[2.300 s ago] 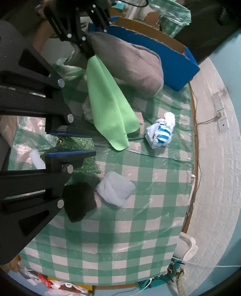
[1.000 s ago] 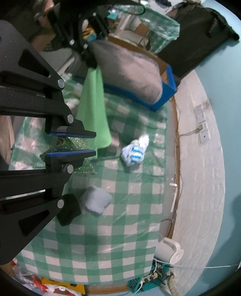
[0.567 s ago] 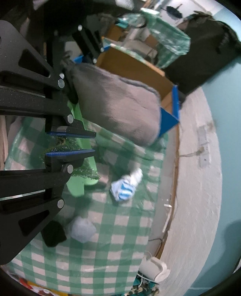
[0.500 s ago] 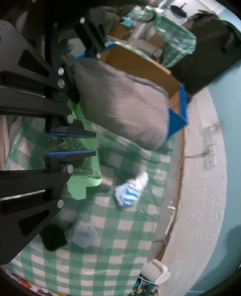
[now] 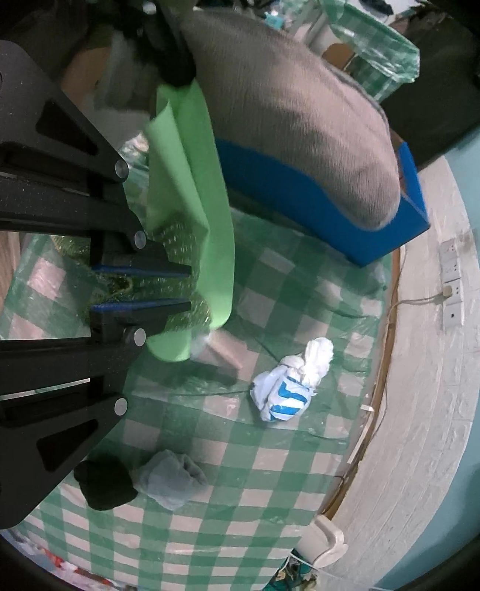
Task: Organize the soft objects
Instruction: 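Lift the grey cloth and green scrub pad and carry both over the cardboard box, then open both grippers to drop the grey cloth and scrub pad into the box, then move both tools back over the table toward the light green cloth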
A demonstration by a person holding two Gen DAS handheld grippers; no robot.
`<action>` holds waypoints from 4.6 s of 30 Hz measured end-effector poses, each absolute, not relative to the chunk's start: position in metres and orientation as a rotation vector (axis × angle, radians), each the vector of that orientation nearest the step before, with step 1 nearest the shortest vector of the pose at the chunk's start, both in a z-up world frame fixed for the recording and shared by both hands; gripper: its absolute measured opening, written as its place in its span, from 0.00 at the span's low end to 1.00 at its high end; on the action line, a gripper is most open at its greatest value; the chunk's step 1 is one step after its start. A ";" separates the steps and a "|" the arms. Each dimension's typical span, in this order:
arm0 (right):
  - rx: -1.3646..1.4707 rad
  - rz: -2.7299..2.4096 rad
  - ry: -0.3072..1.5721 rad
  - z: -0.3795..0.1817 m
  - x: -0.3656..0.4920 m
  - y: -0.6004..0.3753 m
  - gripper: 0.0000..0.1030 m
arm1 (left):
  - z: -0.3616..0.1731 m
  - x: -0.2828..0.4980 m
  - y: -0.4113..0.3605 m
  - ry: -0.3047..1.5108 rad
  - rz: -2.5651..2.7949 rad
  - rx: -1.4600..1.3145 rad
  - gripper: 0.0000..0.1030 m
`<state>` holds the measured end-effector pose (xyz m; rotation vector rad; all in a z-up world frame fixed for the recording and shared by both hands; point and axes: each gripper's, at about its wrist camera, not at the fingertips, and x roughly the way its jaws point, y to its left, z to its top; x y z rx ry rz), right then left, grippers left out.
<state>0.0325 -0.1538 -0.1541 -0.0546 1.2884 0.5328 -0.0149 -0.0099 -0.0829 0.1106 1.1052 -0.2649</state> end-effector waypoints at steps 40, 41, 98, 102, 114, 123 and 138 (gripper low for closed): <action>-0.023 0.593 1.106 -0.053 0.059 -0.086 0.07 | -0.059 -0.015 0.101 0.974 -0.130 -0.063 0.29; -0.025 0.597 1.099 -0.048 0.061 -0.081 0.07 | -0.059 -0.015 0.105 0.975 -0.124 -0.065 0.29; -0.106 0.625 1.077 -0.055 0.056 -0.041 0.59 | -0.061 -0.003 0.107 0.955 -0.079 -0.063 0.75; -0.083 0.600 1.085 -0.058 0.054 -0.063 0.59 | -0.064 -0.001 0.088 0.968 -0.110 -0.034 0.75; -0.012 0.517 1.112 -0.079 0.047 -0.137 0.59 | -0.073 -0.005 0.024 0.995 -0.204 0.075 0.75; 0.036 0.474 1.138 -0.096 0.039 -0.180 0.59 | -0.084 -0.007 -0.010 1.020 -0.241 0.132 0.75; 0.014 0.422 1.229 -0.146 0.023 -0.208 0.59 | -0.130 -0.014 -0.057 1.114 -0.297 0.222 0.75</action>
